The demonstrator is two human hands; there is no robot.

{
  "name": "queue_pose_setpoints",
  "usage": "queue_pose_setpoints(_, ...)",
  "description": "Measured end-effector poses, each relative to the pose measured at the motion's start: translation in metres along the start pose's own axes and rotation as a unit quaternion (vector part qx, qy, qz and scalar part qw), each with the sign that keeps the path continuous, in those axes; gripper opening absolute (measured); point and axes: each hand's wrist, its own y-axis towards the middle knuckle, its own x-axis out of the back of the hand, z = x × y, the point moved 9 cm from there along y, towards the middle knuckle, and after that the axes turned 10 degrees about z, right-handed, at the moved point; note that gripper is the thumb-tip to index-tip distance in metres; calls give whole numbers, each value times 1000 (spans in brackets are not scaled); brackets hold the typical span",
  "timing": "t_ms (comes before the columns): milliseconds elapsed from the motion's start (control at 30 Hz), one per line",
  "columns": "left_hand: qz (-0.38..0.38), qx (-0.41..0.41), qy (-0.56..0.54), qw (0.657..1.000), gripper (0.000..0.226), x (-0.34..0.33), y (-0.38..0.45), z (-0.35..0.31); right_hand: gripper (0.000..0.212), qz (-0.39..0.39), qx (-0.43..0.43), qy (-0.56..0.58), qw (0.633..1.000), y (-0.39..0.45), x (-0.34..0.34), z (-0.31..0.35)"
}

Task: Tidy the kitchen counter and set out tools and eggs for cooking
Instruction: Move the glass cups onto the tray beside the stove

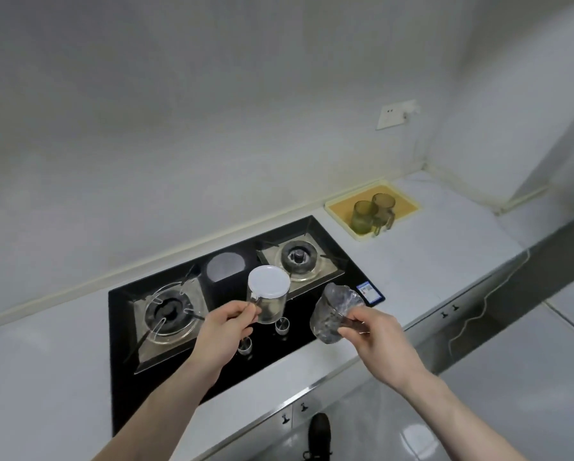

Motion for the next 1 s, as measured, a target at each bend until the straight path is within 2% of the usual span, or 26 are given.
queue_pose_setpoints(167, 42, -3, 7, 999, 18, -68, 62, -22, 19, -19, -45, -12, 999, 21, 54, -60)
queue_pose_setpoints(467, 82, 22, -15, 996, 16, -164, 179, -71, 18, -46, -93, -23, 994, 89, 159, -161)
queue_pose_setpoints(700, 54, 22, -25, 998, 18, -210, 230, -96, 12, -64, -123, 9, 990, 141, 222, -240)
queue_pose_setpoints(833, 35, 25, -43, 998, 20, -227, 250, -97, 12, -45, -122, 12, 991, 185, 242, -285)
queue_pose_setpoints(933, -11, 27, -73, 997, 25, -237, 264, -91, 15, -19, -104, -1, 994, 225, 252, -317)
queue_pose_setpoints(1000, -31, 30, -92, 995, 24, -244, 268, -90, 10, -3, -106, 2, 994, 247, 255, -334)
